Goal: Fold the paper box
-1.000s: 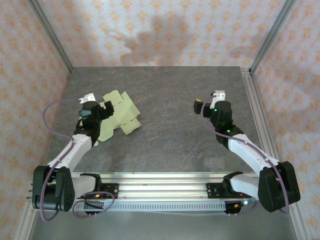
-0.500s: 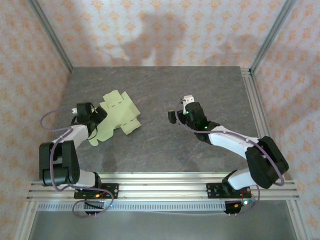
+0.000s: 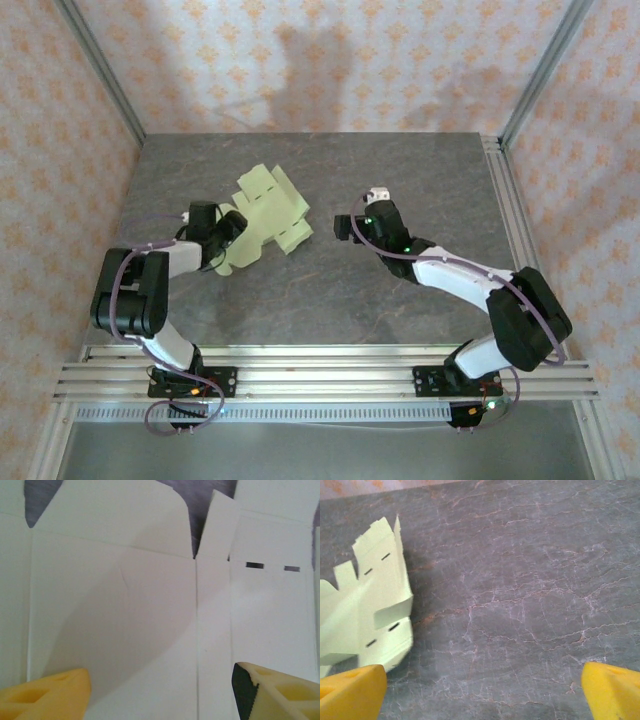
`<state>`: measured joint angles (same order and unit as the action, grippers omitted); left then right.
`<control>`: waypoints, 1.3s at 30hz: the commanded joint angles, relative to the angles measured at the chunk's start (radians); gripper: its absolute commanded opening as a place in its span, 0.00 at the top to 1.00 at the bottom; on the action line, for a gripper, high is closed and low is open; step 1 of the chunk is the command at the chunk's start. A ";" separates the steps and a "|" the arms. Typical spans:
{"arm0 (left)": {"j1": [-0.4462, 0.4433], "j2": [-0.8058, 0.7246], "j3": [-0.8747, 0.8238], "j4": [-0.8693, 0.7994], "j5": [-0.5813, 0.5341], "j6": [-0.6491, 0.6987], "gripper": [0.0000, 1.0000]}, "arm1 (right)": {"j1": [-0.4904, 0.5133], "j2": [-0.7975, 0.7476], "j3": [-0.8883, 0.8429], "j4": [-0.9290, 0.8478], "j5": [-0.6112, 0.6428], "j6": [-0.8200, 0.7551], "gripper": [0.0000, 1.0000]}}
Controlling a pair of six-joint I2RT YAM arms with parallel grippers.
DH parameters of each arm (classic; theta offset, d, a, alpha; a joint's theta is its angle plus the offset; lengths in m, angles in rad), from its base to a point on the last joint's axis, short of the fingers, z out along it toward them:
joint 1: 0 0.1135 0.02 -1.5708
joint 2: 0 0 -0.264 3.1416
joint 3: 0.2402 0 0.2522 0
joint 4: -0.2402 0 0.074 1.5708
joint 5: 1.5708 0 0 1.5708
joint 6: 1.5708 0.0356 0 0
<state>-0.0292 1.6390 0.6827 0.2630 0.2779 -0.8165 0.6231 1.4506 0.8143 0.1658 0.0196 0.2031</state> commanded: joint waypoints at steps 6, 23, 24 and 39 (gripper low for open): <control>-0.211 0.077 0.003 -0.002 -0.055 -0.217 0.22 | 0.001 0.042 -0.004 -0.019 0.009 0.300 0.00; -0.278 -0.256 0.104 -0.353 -0.348 0.087 0.08 | -0.057 0.219 -0.099 0.189 -0.154 0.762 0.43; -0.278 -0.270 0.098 -0.362 -0.356 0.100 0.08 | -0.057 0.235 -0.099 0.206 -0.167 0.776 0.45; -0.277 -0.275 0.057 -0.365 -0.375 0.129 0.06 | -0.062 0.266 -0.052 0.142 -0.163 0.749 0.95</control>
<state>-0.3077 1.3575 0.7433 -0.0734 -0.0612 -0.7189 0.5655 1.7458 0.7345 0.3660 -0.1825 0.9920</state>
